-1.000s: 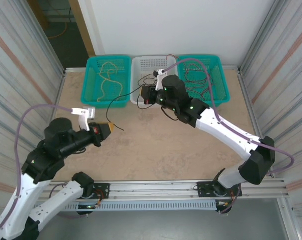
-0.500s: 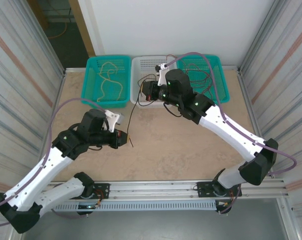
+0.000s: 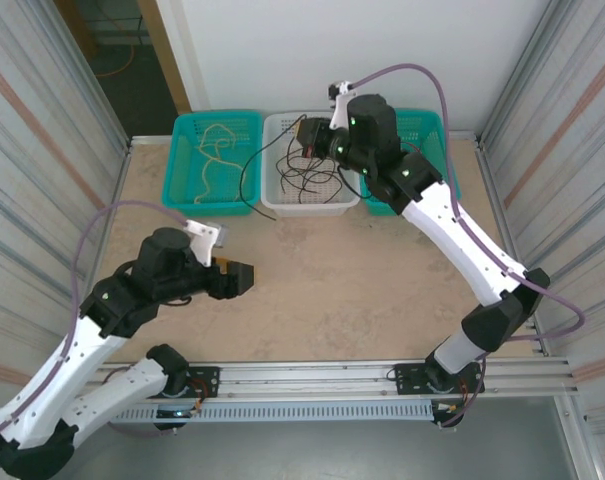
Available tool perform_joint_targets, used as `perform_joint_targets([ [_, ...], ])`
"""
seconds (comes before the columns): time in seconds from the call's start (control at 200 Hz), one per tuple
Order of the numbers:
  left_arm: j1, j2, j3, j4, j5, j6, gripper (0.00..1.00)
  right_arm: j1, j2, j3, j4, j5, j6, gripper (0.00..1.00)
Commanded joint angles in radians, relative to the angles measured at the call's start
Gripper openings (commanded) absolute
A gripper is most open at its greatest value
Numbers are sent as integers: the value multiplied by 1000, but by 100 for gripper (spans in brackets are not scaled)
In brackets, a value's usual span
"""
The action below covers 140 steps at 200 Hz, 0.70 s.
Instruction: Untangle the cables
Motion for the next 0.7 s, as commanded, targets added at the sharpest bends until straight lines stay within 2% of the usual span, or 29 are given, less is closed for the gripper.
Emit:
perform_joint_targets([
  [0.0, 10, -62, -31, -3, -69, -22, 80, -50, 72, 117, -60, 9, -23, 0],
  [0.241, 10, -182, -33, 30, -155, -28, 85, -166, 274, 297, -127, -52, -8, 0],
  [0.356, 10, -203, -29, 32, -176, -28, 88, -209, 421, 447, -207, -104, -11, 7],
  [0.526, 11, -207, -32, 25, -205, -36, 89, -249, 663, 727, -428, -142, -20, 32],
  [0.596, 11, -204, -32, 25, -211, -38, 90, -251, 692, 723, -460, -136, -24, 43],
  [0.696, 11, -197, -34, 30, -222, -38, 91, -252, 696, 680, -479, -132, -33, 53],
])
